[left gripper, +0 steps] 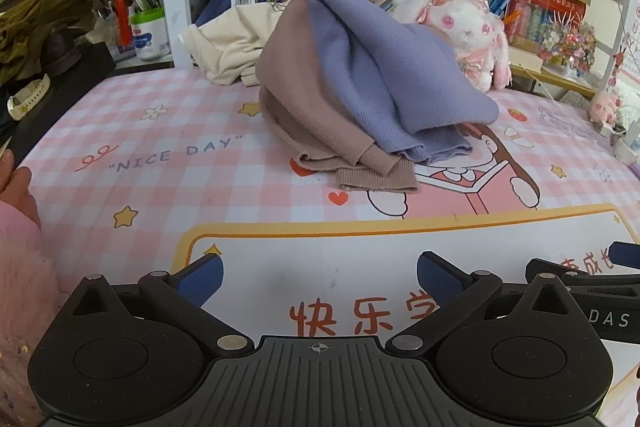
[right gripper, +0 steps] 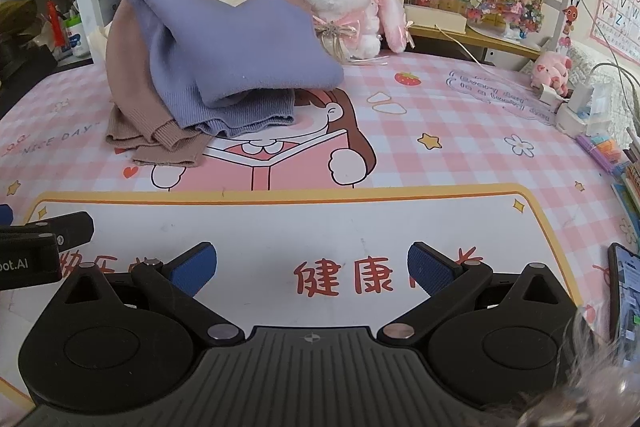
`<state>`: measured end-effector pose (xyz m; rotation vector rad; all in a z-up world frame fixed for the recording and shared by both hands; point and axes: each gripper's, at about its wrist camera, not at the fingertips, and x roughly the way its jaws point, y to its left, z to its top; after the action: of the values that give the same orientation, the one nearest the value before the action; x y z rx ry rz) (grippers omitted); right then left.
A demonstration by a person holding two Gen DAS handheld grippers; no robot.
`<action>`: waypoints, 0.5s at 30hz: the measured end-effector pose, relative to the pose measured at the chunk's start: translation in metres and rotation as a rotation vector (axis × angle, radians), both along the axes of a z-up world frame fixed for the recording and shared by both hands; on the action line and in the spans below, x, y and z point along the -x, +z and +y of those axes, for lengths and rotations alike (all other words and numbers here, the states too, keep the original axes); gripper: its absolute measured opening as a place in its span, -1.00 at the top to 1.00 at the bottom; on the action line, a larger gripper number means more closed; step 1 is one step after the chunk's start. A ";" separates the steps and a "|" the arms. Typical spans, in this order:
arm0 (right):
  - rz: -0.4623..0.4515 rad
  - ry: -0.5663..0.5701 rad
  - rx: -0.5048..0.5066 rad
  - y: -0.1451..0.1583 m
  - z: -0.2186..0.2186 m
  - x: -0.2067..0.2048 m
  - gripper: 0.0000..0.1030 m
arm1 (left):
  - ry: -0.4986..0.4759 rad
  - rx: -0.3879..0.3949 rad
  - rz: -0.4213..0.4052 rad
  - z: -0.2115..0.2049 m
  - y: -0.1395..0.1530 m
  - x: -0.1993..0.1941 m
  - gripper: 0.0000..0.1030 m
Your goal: Fold clothes
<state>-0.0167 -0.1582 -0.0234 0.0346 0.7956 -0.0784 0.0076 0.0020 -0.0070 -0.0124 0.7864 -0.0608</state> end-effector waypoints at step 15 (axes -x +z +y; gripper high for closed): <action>0.018 0.045 -0.014 -0.004 -0.011 -0.006 -1.00 | -0.012 0.031 0.017 -0.011 -0.002 0.003 -1.00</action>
<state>-0.0111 -0.1693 -0.0271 0.0292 0.8143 -0.0305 0.0044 -0.0095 -0.0087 -0.0376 0.8024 -0.0842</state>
